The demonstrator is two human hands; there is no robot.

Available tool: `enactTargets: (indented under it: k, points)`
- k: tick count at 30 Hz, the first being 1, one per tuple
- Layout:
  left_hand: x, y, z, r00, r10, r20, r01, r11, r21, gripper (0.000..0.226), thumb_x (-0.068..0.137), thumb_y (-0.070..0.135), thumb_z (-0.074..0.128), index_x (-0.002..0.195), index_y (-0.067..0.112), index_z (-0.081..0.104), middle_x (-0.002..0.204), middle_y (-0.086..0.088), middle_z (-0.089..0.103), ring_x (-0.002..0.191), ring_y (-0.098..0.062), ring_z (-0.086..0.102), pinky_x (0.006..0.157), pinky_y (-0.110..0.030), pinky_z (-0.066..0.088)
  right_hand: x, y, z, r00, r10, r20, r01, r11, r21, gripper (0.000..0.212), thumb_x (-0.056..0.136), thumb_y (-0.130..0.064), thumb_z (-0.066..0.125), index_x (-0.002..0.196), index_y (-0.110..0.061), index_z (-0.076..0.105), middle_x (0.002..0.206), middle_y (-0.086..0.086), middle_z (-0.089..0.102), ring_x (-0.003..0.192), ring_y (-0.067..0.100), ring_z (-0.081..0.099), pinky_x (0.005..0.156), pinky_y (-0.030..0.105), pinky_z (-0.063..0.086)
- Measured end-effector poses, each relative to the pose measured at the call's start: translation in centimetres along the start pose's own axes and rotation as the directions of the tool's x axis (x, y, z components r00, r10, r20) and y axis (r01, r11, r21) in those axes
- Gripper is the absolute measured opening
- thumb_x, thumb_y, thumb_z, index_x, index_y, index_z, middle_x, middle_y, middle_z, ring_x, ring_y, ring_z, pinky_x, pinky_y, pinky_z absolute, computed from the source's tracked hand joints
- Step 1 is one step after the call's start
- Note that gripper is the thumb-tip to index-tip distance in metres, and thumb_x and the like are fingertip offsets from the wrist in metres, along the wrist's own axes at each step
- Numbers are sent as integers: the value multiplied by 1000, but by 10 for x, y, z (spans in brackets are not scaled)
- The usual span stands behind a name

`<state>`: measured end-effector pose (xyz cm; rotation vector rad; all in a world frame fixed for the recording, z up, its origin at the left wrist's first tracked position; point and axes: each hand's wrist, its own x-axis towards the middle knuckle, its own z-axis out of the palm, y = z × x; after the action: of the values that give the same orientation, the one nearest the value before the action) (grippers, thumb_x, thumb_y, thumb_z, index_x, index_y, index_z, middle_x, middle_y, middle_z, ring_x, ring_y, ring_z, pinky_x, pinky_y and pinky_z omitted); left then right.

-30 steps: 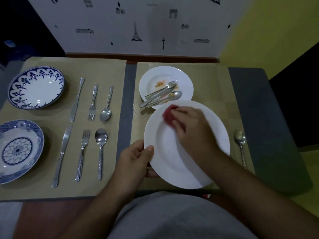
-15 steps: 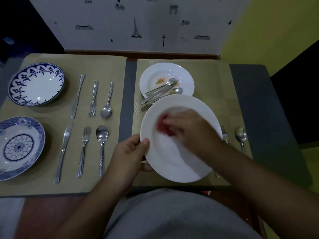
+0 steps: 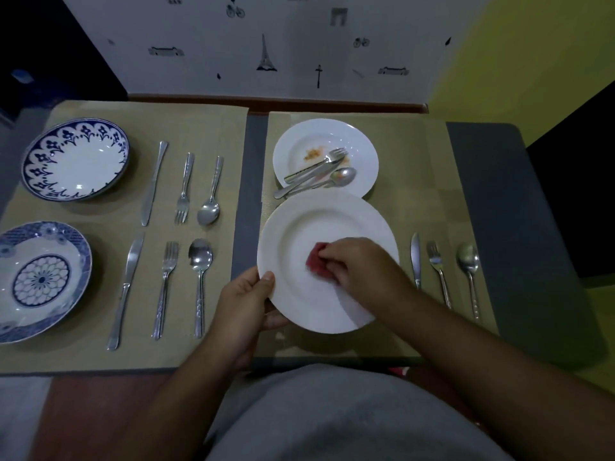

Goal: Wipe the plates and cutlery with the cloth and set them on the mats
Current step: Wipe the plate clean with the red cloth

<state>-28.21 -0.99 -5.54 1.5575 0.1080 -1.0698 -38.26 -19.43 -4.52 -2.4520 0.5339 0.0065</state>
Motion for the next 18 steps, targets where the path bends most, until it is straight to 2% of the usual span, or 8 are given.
enactTargets:
  k: [3,7,11,13,15,18]
  points:
    - [11,-7,-4,999,-46,-27,47,999,26,26,106,20,48,124,16,67,109,-7,78,95,-28,76,76,-48,63,-4,4,-5,978,197,-69,-193,979,70,30,94,-19,60,123,-18,66,120,-1,67,109,14,60,94,17,37]
    - [16,-15,-6,996,-83,-21,84,995,57,28,106,21,48,129,16,64,109,-7,77,92,-28,77,76,-49,64,-12,6,9,971,237,-27,-235,970,70,35,93,-27,61,128,-22,62,124,-4,65,112,12,58,99,23,40]
    - [17,-19,-6,995,-104,-8,105,993,53,29,106,20,48,130,16,64,111,-9,76,93,-28,76,73,-46,64,-13,14,23,967,245,74,-248,968,41,45,90,-30,64,134,-23,55,130,-4,60,115,13,53,97,24,40]
    - [19,-20,-5,992,-122,-13,123,992,39,29,107,19,48,131,16,64,112,-10,76,96,-30,75,75,-48,64,-13,20,26,959,232,163,-232,973,-14,55,88,-33,66,139,-28,48,137,-5,53,122,15,46,103,33,41]
    - [22,-21,-5,987,-162,-12,163,986,23,29,107,19,47,131,17,63,112,-10,75,99,-31,74,79,-53,62,-14,27,24,925,204,321,-193,979,-66,72,83,-35,68,146,-34,34,149,-7,37,132,18,34,108,43,39]
    - [24,-18,-7,972,-233,20,233,972,-24,27,106,17,48,129,16,63,114,-11,75,104,-32,72,82,-55,61,-14,37,19,860,130,494,-54,985,-166,96,78,-29,70,152,-35,9,159,-10,12,140,21,23,107,43,39]
